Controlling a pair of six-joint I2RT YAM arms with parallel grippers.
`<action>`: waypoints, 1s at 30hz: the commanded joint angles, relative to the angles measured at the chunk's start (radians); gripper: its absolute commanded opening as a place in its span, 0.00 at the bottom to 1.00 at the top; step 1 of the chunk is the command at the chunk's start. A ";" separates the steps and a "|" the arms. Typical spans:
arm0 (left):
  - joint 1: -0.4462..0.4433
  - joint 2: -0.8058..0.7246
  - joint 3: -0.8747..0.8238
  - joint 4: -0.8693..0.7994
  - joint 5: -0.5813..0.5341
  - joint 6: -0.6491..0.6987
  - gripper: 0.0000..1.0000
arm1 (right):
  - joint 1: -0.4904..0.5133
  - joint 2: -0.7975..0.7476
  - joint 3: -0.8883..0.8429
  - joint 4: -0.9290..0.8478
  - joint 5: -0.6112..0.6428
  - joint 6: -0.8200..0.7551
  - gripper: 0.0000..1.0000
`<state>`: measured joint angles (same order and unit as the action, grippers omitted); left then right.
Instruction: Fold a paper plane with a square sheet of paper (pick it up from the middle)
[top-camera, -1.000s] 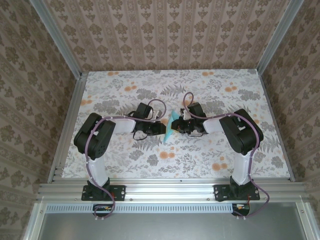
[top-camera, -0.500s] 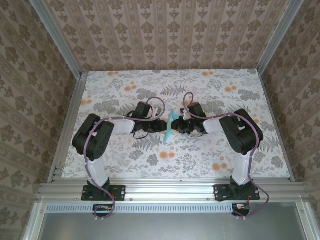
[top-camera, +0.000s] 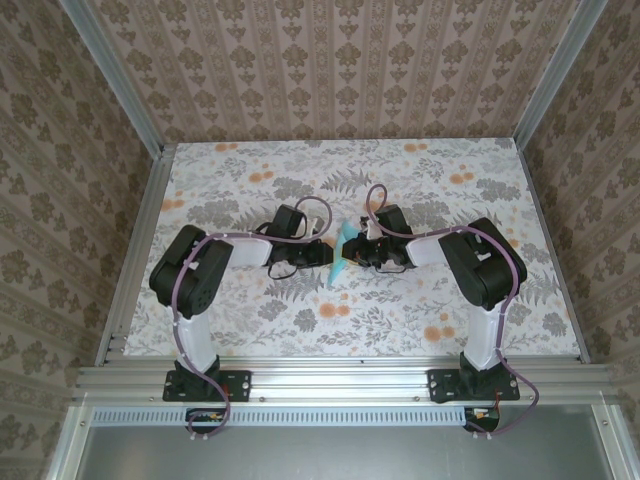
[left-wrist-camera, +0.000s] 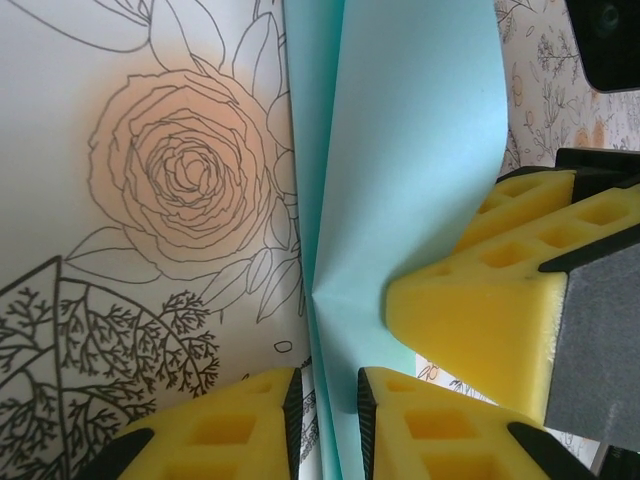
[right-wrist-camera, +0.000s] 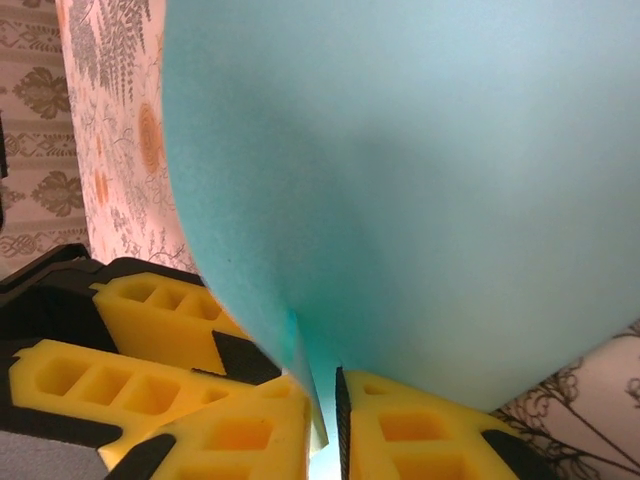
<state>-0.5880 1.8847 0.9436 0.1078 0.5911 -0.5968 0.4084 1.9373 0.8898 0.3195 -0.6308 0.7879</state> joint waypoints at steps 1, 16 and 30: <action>-0.027 0.030 0.030 -0.063 0.003 0.045 0.24 | -0.008 0.010 -0.021 -0.007 0.021 -0.001 0.18; -0.091 0.055 0.107 -0.241 -0.161 0.134 0.22 | -0.018 -0.080 -0.038 -0.007 0.056 0.050 0.26; -0.102 0.062 0.142 -0.264 -0.165 0.142 0.25 | -0.019 -0.200 -0.045 -0.173 0.122 0.023 0.30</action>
<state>-0.6739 1.9095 1.0744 -0.1047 0.4400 -0.4774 0.3836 1.7832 0.8536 0.2222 -0.5453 0.8215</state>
